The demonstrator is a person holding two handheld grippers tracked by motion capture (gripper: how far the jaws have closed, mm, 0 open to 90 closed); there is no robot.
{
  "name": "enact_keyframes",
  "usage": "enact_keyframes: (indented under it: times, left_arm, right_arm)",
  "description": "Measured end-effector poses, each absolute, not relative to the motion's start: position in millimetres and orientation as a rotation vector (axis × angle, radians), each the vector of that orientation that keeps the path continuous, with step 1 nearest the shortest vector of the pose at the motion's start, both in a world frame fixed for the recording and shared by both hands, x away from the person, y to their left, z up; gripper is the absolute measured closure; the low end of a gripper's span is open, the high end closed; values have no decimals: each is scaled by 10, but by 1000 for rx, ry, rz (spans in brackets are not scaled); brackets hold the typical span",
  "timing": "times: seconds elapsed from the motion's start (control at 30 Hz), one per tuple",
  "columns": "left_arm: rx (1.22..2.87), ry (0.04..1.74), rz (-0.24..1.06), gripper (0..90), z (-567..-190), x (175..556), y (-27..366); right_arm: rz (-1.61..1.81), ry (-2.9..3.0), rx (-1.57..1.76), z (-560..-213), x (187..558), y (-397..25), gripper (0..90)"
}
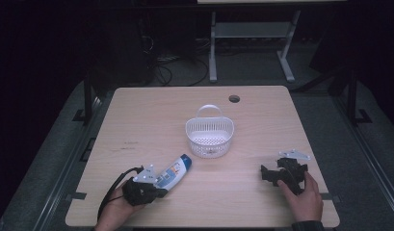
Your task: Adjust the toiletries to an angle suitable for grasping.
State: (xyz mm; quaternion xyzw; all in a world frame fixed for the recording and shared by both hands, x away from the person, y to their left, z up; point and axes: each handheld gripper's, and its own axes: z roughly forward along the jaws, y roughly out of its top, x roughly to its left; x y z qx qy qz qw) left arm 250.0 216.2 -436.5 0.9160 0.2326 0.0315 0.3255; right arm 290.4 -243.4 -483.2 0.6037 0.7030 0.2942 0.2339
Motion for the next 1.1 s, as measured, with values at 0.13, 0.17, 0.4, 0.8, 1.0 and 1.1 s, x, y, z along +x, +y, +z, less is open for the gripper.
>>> enact_keyframes:
  times: [0.13,0.17,0.4,0.8,1.0,1.1]
  left_arm:
    - [2395,643,99,899,-4375,2516,2225]
    - [2401,640,103,900,-4373,2524,2243]
    - [2392,673,113,899,-4373,2556,2319]
    - [2374,695,127,899,-4367,2611,2429]
    - [2341,691,120,898,-4331,2610,2451]
    - [2324,688,109,871,-4322,2605,2448]
  right_arm:
    - [807,1929,1658,-4832,2905,-2433,0]
    - [807,1929,1658,-4833,2905,-2433,0]
    - [807,1929,1658,-4832,2904,-2433,0]
    - [806,1931,1655,-4832,2896,-2431,0]
    - [806,1931,1655,-4832,2895,-2432,0]
    - [806,1931,1654,-4833,2895,-2432,0]
